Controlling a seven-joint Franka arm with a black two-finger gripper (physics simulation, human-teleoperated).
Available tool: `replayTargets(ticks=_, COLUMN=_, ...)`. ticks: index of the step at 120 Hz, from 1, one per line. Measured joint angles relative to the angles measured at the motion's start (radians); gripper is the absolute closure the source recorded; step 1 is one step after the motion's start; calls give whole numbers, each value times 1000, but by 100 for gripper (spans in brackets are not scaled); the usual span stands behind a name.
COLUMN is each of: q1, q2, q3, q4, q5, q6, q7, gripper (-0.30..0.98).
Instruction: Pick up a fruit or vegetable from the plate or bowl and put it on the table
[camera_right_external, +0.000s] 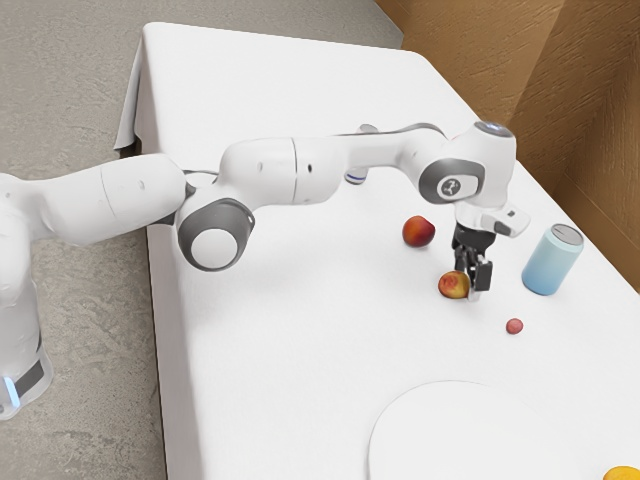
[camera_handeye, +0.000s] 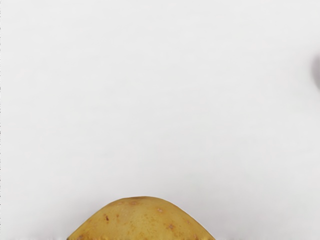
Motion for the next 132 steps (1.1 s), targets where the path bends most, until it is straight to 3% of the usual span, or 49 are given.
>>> replayTargets(ticks=101, q1=7, q2=-2, q3=2, q4=-7, q5=0, q6=-42, q7=-2, gripper=0)
replayTargets(ticks=120, q1=6, q2=-3, q3=3, q4=-8, q5=3, q6=-46, q7=-8, gripper=30)
replayTargets(ticks=132, q1=5, q2=-3, q3=3, q4=-7, q5=8, q6=-48, q7=-11, gripper=39)
